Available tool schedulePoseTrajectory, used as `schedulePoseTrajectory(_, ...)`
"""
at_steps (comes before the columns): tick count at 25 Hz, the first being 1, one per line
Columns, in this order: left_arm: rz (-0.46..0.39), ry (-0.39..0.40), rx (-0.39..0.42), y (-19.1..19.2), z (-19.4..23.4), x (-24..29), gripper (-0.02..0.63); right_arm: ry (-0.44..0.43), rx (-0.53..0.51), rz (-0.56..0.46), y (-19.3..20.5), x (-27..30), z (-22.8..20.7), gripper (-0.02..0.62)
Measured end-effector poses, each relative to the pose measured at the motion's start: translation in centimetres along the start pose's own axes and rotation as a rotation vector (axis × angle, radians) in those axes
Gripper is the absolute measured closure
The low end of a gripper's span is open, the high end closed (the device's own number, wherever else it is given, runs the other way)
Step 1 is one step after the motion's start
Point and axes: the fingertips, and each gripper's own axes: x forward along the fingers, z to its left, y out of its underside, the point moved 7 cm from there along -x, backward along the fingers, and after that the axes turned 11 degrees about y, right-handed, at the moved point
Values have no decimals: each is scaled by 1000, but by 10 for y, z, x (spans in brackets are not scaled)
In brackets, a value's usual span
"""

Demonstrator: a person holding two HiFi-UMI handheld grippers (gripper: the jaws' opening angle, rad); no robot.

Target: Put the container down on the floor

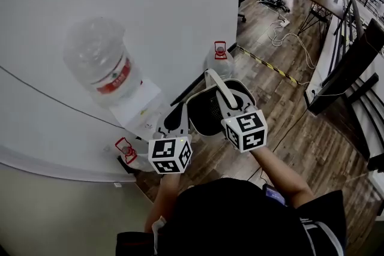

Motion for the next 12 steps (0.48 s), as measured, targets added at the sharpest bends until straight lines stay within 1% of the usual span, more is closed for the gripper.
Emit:
schedulePoseTrajectory(3, 4, -10, -9, 3, -8, 10, 586, -20, -9, 18, 3, 1, -11, 566)
schedulePoseTrajectory(7, 15, -32, -14, 11, -14, 16, 586, -16, 1, 34, 10, 4, -25, 567)
schedulePoseTrajectory(12, 23, -64, -17, 9, -7, 18, 586, -27, 14, 49, 14, 13, -32, 567)
